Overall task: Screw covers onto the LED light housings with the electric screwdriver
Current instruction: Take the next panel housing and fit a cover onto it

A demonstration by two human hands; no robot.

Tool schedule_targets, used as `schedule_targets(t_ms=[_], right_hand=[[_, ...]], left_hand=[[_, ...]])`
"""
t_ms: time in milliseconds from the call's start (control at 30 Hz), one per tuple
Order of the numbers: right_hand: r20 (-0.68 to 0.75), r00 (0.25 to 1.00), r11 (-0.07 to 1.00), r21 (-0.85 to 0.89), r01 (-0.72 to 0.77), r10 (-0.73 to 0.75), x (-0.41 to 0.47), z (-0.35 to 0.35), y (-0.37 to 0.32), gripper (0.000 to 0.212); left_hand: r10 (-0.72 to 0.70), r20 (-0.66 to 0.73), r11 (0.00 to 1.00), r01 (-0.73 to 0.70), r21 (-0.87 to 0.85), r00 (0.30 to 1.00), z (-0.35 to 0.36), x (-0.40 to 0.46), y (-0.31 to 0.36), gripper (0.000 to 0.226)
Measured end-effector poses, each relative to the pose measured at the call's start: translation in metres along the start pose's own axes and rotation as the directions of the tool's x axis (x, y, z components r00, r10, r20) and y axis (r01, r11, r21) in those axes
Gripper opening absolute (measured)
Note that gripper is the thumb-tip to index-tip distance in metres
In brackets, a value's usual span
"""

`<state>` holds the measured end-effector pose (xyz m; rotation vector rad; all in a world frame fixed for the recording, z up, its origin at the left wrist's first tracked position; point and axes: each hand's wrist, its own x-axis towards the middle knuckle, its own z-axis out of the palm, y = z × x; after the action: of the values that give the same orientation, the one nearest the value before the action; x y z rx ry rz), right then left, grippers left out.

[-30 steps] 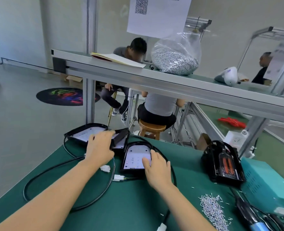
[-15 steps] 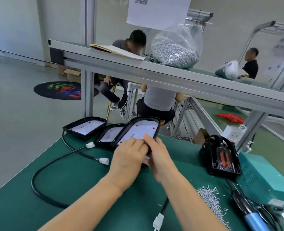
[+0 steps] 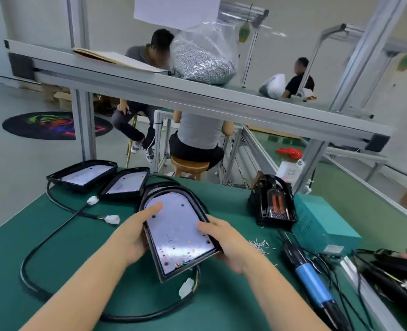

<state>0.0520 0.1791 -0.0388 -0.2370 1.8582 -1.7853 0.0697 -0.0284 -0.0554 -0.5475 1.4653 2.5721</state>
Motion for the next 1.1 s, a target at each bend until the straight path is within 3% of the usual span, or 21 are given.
schedule_targets(t_ms=[100,167,200,267,367,533,667,800,900,1000,1100], right_hand=[[-0.065,0.997,0.976,-0.211,-0.043,0.03,0.006,-0.006,0.002,0.024],[-0.269,0.961,0.932,-0.361,-0.04,-0.063,0.015,-0.022,0.001,0.032],[-0.391,0.903,0.854,-0.518,-0.053,-0.18,0.021,-0.035,0.0,0.034],[-0.538,0.743,0.596,-0.768,-0.236,-0.398,0.028,-0.066,-0.001,0.045],[-0.647,0.617,0.439,-0.76,-0.48,-0.448,0.038,-0.109,0.001,0.073],[-0.776,0.544,0.504,-0.626,-0.596,-0.32,0.058,-0.151,0.004,0.104],[-0.842,0.482,0.608,-0.52,-0.601,-0.243,0.07,-0.165,0.003,0.097],[-0.84,0.465,0.6,-0.531,-0.598,-0.28,0.064,-0.163,0.003,0.081],[-0.749,0.486,0.629,-0.652,-0.423,-0.45,0.049,-0.136,-0.008,0.075],[-0.535,0.601,0.583,-0.801,-0.137,-0.594,0.021,-0.084,-0.015,0.071],[-0.293,0.701,0.445,-0.895,0.039,-0.65,-0.013,-0.024,-0.011,0.08]], left_hand=[[-0.073,-0.067,0.997,0.071,-0.041,0.995,-0.005,0.01,-0.011,0.032],[-0.082,-0.105,0.996,0.077,-0.053,0.991,-0.009,0.012,-0.019,0.025],[-0.084,-0.118,0.995,0.077,-0.061,0.989,-0.01,0.012,-0.021,0.023],[-0.09,-0.12,0.993,0.08,-0.084,0.989,-0.012,0.01,-0.024,0.02],[-0.096,-0.11,0.989,0.082,-0.124,0.989,-0.013,0.008,-0.025,0.02],[-0.057,-0.096,0.984,0.04,-0.174,0.994,-0.009,0.006,-0.026,0.026],[-0.002,-0.052,0.982,-0.008,-0.191,0.999,-0.006,0.006,-0.025,0.027],[0.028,0.003,0.969,-0.026,-0.248,1.0,-0.006,0.009,-0.025,0.038],[0.037,0.012,0.949,-0.032,-0.314,0.999,-0.005,0.011,-0.026,0.048],[0.017,0.003,0.934,-0.015,-0.358,1.0,-0.002,0.009,-0.029,0.05],[0.011,0.036,0.924,0.004,-0.384,0.999,0.005,0.004,-0.03,0.048]])
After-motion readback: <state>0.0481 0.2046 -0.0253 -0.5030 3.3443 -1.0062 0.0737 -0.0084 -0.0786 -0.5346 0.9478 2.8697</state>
